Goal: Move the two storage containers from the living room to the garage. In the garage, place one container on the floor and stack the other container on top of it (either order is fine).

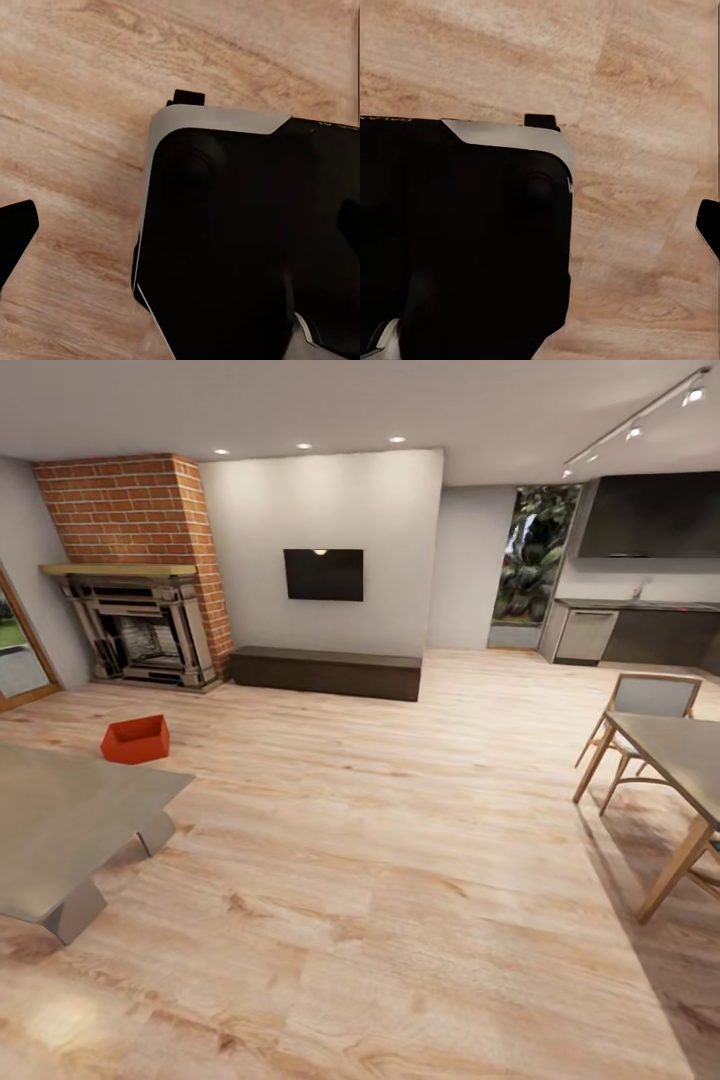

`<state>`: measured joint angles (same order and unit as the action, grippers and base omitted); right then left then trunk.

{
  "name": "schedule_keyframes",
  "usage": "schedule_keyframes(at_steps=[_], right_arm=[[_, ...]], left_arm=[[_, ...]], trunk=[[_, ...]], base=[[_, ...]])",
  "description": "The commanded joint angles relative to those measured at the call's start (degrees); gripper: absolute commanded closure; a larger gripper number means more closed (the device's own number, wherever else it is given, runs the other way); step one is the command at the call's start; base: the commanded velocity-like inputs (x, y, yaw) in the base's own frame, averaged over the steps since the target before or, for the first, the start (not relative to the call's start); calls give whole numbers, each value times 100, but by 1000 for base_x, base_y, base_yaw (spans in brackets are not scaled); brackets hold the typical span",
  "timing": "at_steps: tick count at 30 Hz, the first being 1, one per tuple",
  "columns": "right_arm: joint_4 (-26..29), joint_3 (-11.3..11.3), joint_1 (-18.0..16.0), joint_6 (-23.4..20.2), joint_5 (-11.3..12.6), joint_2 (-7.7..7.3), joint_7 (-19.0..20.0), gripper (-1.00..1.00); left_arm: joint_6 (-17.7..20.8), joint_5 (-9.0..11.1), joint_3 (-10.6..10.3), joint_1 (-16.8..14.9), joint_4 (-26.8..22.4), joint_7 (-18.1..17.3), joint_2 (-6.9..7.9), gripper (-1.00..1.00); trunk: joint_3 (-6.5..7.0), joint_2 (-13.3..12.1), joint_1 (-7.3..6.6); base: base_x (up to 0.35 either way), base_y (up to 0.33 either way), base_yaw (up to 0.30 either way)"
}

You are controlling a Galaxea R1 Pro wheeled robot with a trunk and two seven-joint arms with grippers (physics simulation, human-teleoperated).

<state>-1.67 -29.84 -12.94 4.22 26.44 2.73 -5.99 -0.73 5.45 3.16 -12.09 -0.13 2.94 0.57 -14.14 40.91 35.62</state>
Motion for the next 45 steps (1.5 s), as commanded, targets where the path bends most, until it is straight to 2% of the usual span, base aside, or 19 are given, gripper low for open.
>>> schedule_keyframes(at_steps=[1, 45], right_arm=[[-18, -48, -7, 32, 53, 4, -4, -100], [-18, -48, -7, -27, 71, 13, 2, -100]], left_arm=[[-7, 45, 27, -4, 3, 2, -1, -100], [-31, 44, 27, -4, 2, 1, -4, -100]], trunk=[[-8, 5, 4], [-8, 5, 4]], base=[[325, 0, 0], [325, 0, 0]])
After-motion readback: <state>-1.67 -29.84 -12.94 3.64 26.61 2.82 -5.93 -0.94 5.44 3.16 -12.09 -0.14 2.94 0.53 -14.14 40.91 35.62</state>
